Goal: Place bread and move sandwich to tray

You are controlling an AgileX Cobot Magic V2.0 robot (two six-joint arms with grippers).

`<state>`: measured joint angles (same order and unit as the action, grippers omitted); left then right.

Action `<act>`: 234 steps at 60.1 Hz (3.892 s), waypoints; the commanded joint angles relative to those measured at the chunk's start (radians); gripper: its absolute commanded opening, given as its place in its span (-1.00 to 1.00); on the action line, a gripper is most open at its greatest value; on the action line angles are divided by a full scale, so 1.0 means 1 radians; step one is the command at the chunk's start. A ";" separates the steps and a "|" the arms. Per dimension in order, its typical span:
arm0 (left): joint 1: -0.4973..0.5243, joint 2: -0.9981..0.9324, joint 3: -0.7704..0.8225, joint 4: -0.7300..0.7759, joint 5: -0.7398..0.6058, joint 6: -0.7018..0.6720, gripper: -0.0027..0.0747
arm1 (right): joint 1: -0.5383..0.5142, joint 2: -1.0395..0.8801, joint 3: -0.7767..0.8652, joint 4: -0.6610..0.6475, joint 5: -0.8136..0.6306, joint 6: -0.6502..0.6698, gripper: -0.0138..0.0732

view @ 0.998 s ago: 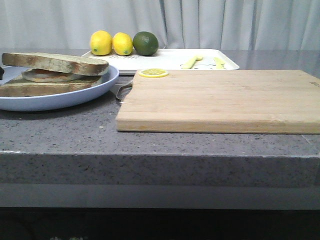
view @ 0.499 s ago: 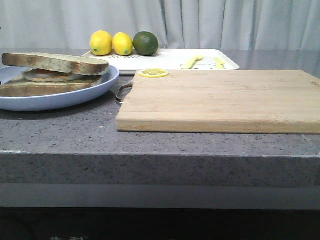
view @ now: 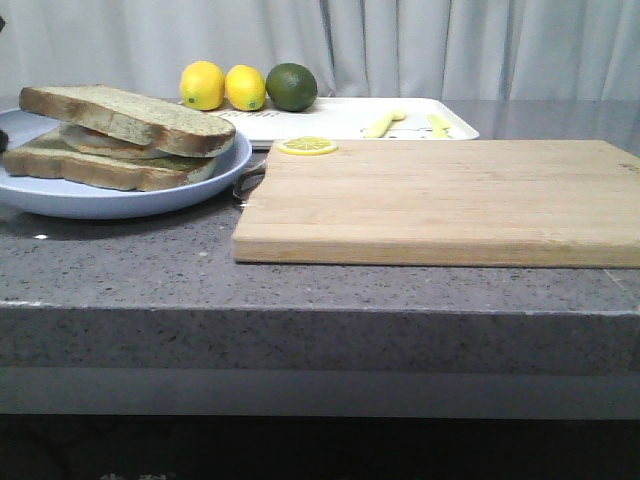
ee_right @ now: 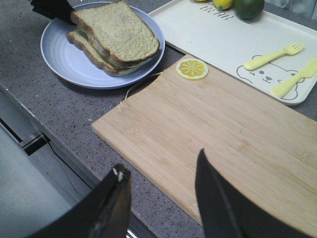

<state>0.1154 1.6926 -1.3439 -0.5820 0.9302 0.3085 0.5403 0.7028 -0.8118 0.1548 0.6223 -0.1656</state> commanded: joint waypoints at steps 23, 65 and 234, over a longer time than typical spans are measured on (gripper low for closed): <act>-0.066 0.055 -0.348 -0.161 0.003 0.016 -0.98 | 0.001 -0.004 -0.026 0.000 -0.071 -0.001 0.10; -0.104 0.479 -0.854 -0.171 -0.029 -0.228 -0.97 | 0.001 -0.004 -0.026 0.000 -0.071 -0.001 0.10; -0.636 -1.219 0.511 0.562 -0.251 -0.276 0.08 | 0.001 -0.004 -0.026 0.000 -0.070 -0.001 0.10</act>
<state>-0.5135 0.5218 -0.8446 -0.0194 0.7869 0.0431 0.5403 0.7028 -0.8118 0.1548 0.6223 -0.1656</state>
